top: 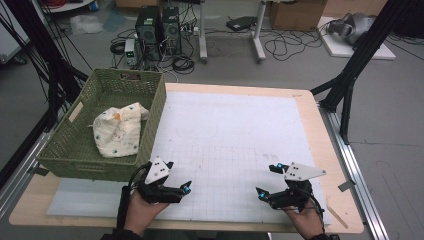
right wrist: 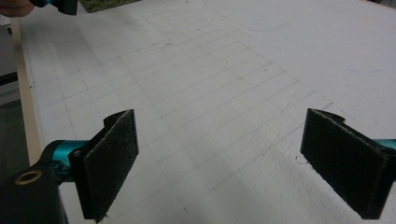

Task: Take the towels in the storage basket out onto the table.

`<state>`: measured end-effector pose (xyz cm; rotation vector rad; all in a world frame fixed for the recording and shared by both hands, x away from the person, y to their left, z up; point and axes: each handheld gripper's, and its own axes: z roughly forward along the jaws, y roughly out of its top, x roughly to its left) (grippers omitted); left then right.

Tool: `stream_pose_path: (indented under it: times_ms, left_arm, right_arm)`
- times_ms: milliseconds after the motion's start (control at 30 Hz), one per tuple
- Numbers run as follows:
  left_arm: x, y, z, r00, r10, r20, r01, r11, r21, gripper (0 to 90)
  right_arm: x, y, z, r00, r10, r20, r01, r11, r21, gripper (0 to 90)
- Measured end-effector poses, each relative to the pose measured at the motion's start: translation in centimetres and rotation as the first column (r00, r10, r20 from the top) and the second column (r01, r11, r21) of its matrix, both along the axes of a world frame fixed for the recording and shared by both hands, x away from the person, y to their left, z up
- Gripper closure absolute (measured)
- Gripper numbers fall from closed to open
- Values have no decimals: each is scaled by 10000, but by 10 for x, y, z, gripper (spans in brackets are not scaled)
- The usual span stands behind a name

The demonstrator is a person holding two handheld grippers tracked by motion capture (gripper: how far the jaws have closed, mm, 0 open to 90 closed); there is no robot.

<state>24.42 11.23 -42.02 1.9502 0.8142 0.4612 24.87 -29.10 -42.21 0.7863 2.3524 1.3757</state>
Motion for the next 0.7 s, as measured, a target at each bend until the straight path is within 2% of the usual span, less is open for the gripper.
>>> stream_pose_path:
  times_ms: [167,300,700]
  left_arm:
    - [0,1,0,10000,40,17,-40,10000,-26,160]
    - [0,0,0,10000,2,2,-2,10000,59,160]
    - [-1,-3,0,9999,-138,-81,137,9999,-56,165]
  right_arm:
    - [1,1,-1,9999,11,-135,-11,10000,-39,104]
    - [1,0,-1,10000,28,-89,-28,10000,-29,104]
    - [-2,0,-1,9999,60,-109,-60,10000,-47,104]
